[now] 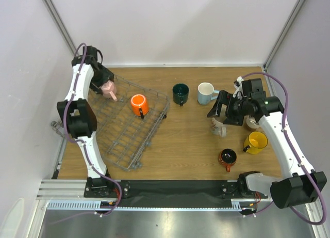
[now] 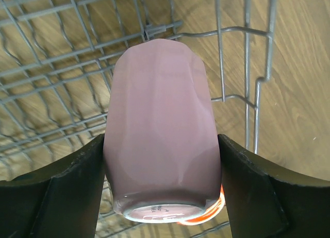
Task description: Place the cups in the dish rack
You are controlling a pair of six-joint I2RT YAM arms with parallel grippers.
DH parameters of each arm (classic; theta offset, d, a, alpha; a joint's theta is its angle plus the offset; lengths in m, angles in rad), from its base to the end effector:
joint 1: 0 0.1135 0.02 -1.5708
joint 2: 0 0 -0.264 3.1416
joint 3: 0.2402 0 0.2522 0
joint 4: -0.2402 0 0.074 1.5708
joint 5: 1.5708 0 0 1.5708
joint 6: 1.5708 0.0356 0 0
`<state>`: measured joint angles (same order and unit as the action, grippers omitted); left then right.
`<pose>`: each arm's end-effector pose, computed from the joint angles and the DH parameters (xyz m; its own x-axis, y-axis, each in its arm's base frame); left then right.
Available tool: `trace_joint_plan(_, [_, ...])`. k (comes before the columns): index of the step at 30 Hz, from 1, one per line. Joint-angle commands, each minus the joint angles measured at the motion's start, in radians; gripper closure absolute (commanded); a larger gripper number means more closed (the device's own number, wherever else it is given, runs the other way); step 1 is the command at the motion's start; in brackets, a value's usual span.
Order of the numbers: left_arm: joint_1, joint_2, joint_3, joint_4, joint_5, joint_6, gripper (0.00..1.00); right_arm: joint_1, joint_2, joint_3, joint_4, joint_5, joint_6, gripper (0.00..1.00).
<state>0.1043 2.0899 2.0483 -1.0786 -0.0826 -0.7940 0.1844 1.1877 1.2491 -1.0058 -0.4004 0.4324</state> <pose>0.4432 0.0493 0.2939 -0.5281 -0.7699 -0.3583 -0.7363 0.6254 -0.2585 0.2184 0.0548 0.3468 -0.8880 0.2269 -0.3999 -0.0235 0.8462 0.5324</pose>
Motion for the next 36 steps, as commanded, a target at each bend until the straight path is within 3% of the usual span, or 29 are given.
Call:
trace_joint_plan(1, [0.011,0.007,0.069,-0.012,0.036,-0.151,1.00,-0.005,0.012,0.019,0.007,0.002,0.002,0.04])
trace_joint_plan(6, [0.006,0.042,0.043,-0.004,0.113,-0.246,1.00,-0.007,0.019,0.024,0.006,0.005,-0.007,0.04])
trace_joint_plan(14, [0.002,0.015,-0.034,-0.030,0.052,-0.336,1.00,-0.010,0.026,0.007,0.019,0.002,0.000,0.04])
trace_joint_plan(31, [-0.022,0.029,-0.102,0.005,0.072,-0.318,1.00,-0.013,0.015,-0.030,0.045,-0.015,0.015,0.04])
trace_joint_plan(33, [-0.018,0.024,-0.125,0.023,0.075,-0.318,0.95,-0.011,0.013,-0.028,0.047,-0.015,0.012,0.04])
trace_joint_plan(36, [-0.014,0.009,-0.183,0.055,0.130,-0.324,0.63,-0.013,0.010,-0.027,0.045,-0.012,0.012,0.04])
